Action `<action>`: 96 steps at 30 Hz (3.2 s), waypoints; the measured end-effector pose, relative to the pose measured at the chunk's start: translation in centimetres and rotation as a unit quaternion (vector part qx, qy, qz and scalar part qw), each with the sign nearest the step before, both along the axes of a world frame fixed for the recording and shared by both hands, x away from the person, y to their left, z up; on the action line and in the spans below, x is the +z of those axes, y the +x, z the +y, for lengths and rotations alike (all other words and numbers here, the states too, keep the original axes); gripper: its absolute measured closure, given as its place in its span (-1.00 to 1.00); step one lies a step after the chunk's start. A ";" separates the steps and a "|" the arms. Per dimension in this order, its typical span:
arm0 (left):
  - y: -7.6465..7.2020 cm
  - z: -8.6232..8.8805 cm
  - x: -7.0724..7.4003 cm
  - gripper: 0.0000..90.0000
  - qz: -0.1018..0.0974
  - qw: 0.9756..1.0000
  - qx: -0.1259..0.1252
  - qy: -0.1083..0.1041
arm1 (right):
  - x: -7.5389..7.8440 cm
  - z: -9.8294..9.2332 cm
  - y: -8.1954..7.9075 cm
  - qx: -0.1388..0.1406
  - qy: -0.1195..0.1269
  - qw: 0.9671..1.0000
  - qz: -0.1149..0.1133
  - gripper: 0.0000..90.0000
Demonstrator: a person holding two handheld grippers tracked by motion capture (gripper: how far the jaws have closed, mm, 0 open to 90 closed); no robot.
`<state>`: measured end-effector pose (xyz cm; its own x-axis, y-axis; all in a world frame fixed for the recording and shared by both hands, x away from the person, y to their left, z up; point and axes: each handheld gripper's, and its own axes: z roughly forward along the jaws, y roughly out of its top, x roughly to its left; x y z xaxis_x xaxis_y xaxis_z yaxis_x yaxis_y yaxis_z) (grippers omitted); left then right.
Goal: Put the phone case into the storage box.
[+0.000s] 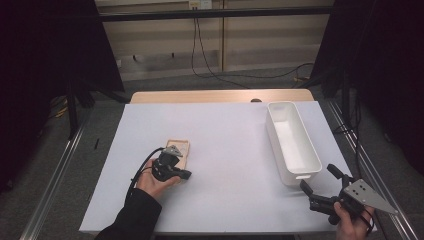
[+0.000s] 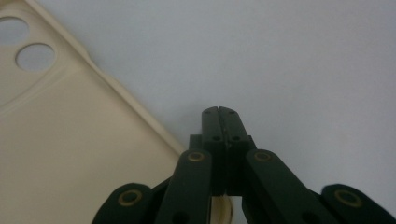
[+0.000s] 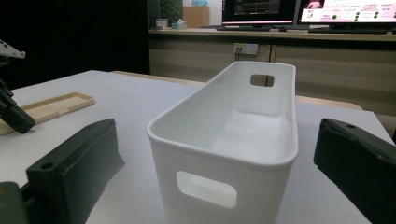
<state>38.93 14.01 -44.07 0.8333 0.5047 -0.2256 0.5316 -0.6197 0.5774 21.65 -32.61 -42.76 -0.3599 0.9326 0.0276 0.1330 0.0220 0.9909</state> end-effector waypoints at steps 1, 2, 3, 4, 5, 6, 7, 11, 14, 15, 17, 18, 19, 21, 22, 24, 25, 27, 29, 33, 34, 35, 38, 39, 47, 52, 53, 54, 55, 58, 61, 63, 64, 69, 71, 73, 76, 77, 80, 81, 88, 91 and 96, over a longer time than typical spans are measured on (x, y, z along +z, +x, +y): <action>-0.1 0.0 0.0 1.00 -0.001 1.000 0.000 0.000 | 0.0 0.0 0.0 0.000 0.000 1.000 0.000 -1.00; -0.1 0.1 0.0 1.00 -0.002 1.000 0.000 0.001 | 0.0 0.0 0.0 -0.001 0.001 1.000 0.000 -1.00; -0.1 0.2 0.0 1.00 -0.003 1.000 -0.002 0.003 | 0.0 0.0 0.0 -0.001 0.001 1.000 0.000 -1.00; -0.2 0.2 0.0 1.00 -0.002 1.000 -0.002 0.003 | 0.0 0.0 0.0 -0.001 0.001 1.000 0.001 -1.00; -0.2 0.3 0.0 1.00 -0.002 1.000 0.001 0.001 | 0.0 0.0 0.0 -0.001 0.001 1.000 0.000 -1.00; -0.3 0.4 0.0 1.00 -0.001 1.000 0.000 0.001 | 0.0 0.0 0.0 -0.001 0.001 1.000 0.000 -1.00; -0.3 0.5 0.0 1.00 -0.002 1.000 0.001 0.000 | 0.0 0.0 0.0 0.000 0.001 1.000 0.000 -1.00; -0.5 1.0 0.0 1.00 -0.002 1.000 0.001 -0.001 | 0.0 0.0 0.0 -0.001 0.001 1.000 0.001 -1.00; -0.7 1.4 0.0 1.00 0.000 1.000 0.006 -0.004 | 0.0 0.0 0.0 -0.001 0.001 1.000 0.000 -1.00; -0.7 1.5 0.0 1.00 0.000 1.000 0.007 -0.006 | 0.0 0.0 0.0 -0.001 0.001 1.000 0.000 -1.00; -0.8 1.8 -0.1 1.00 0.001 1.000 0.007 -0.009 | 0.0 0.0 0.0 0.000 0.000 1.000 0.000 -1.00; -0.8 1.8 -0.1 1.00 0.001 1.000 0.009 -0.009 | 0.0 0.1 0.0 -0.001 0.001 1.000 0.001 -1.00; -0.9 1.8 -0.1 1.00 -0.001 1.000 0.010 -0.008 | 0.0 0.1 0.0 -0.001 0.001 1.000 0.001 -1.00; -1.0 1.8 0.0 1.00 -0.003 1.000 0.009 -0.006 | 0.0 0.1 0.0 -0.001 0.001 1.000 0.001 -1.00; -1.0 1.8 -0.1 1.00 -0.002 1.000 0.010 -0.007 | 0.0 0.1 0.0 -0.001 0.001 1.000 0.001 -1.00; -1.0 2.0 -0.1 1.00 -0.001 1.000 0.012 -0.010 | 0.0 0.0 0.0 -0.001 0.001 1.000 0.001 -1.00; -1.1 2.1 -0.1 1.00 0.001 1.000 0.013 -0.010 | 0.0 0.0 0.0 -0.001 0.001 1.000 0.000 -1.00; -1.2 2.3 -0.2 1.00 -0.003 1.000 0.013 -0.014 | 0.0 0.0 0.0 -0.001 0.001 1.000 0.000 -1.00; -1.3 2.5 -0.2 1.00 -0.003 1.000 0.018 -0.021 | 0.0 0.0 0.0 -0.001 0.001 1.000 0.000 -1.00; -1.4 2.5 -0.2 1.00 -0.004 1.000 0.016 -0.017 | 0.0 0.0 0.0 -0.001 0.000 1.000 -0.001 -1.00; -1.3 2.6 -0.2 1.00 -0.002 1.000 0.016 -0.020 | 0.0 0.0 0.0 -0.001 0.000 1.000 -0.001 -1.00; -1.3 2.6 -0.2 1.00 -0.002 1.000 0.015 -0.020 | 0.0 0.0 0.0 -0.001 0.001 1.000 0.000 -1.00; -1.3 2.7 -0.3 0.98 -0.005 1.000 0.009 -0.027 | 0.0 0.0 0.0 -0.001 0.001 1.000 0.000 -1.00; -1.2 2.6 -0.3 0.98 -0.005 1.000 0.009 -0.028 | 0.0 0.0 0.0 0.000 0.001 1.000 0.000 -1.00; -1.6 2.7 0.5 0.88 -0.036 0.997 0.012 -0.069 | 0.0 0.1 0.0 0.000 0.002 1.000 0.000 -1.00; -1.9 2.9 1.1 0.73 -0.066 0.994 0.010 -0.087 | 0.0 0.0 0.0 -0.001 0.002 1.000 -0.001 -1.00; -2.1 2.9 1.3 0.64 -0.078 0.993 0.013 -0.091 | 0.0 0.0 0.0 -0.001 0.002 1.000 -0.001 -1.00; -2.2 3.0 1.4 0.53 -0.084 0.992 0.016 -0.091 | 0.0 0.0 0.0 0.000 0.001 1.000 -0.001 -1.00; -2.3 3.1 1.6 0.49 -0.095 0.991 0.020 -0.098 | 0.0 0.0 0.0 0.000 0.000 1.000 -0.001 -1.00; -2.5 3.1 1.8 0.28 -0.111 0.987 0.023 -0.110 | 0.0 0.0 0.0 0.000 0.000 1.000 -0.001 -1.00; -3.0 3.1 2.4 0.01 -0.144 0.982 0.031 -0.120 | 0.0 0.0 0.0 0.000 0.000 1.000 -0.001 -1.00; -3.1 3.0 2.5 -0.09 -0.154 0.980 0.034 -0.123 | 0.0 0.0 0.0 0.000 0.001 1.000 -0.001 -1.00; -3.1 3.1 2.5 -0.16 -0.156 0.980 0.037 -0.122 | 0.0 0.0 0.0 0.000 0.000 1.000 -0.002 -1.00; -2.9 3.3 2.5 -0.52 -0.162 0.980 0.055 -0.106 | 0.0 0.0 0.0 0.000 0.000 1.000 -0.001 -1.00; -3.0 3.3 2.7 -0.59 -0.164 0.979 0.055 -0.108 | 0.0 0.0 0.0 0.000 0.000 1.000 -0.001 -1.00; -3.0 3.4 2.9 -0.71 -0.168 0.978 0.055 -0.109 | 0.0 0.0 0.0 0.000 0.001 1.000 -0.001 -1.00; -2.9 3.6 3.2 -0.77 -0.170 0.977 0.063 -0.114 | 0.0 0.0 0.0 0.000 0.000 1.000 -0.001 -1.00; -2.9 3.6 3.3 -0.81 -0.172 0.977 0.070 -0.110 | 0.0 0.0 0.0 0.000 0.000 1.000 -0.001 -1.00; -2.8 4.3 3.6 -0.84 -0.171 0.975 0.081 -0.114 | 0.0 0.0 0.0 -0.001 0.000 1.000 -0.001 -1.00; -2.7 4.5 3.7 -0.84 -0.169 0.975 0.085 -0.117 | 0.0 0.0 0.0 -0.001 0.001 1.000 -0.002 -1.00; -2.0 6.0 3.9 -0.86 -0.139 0.977 0.109 -0.120 | 0.0 0.0 0.0 -0.001 0.001 1.000 -0.001 -1.00; -1.5 6.6 3.8 -0.86 -0.141 0.975 0.135 -0.106 | 0.0 0.0 0.0 0.000 0.001 1.000 -0.001 -1.00; -1.0 7.7 3.9 -0.86 -0.145 0.972 0.157 -0.098 | 0.0 0.0 0.0 -0.001 0.001 1.000 0.000 -1.00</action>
<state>37.88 21.72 -40.15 0.6883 0.7151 -0.1216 0.4735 -0.3159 0.8222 21.68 -32.59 -42.77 -0.3588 0.9329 0.0300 0.1327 0.0192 0.9910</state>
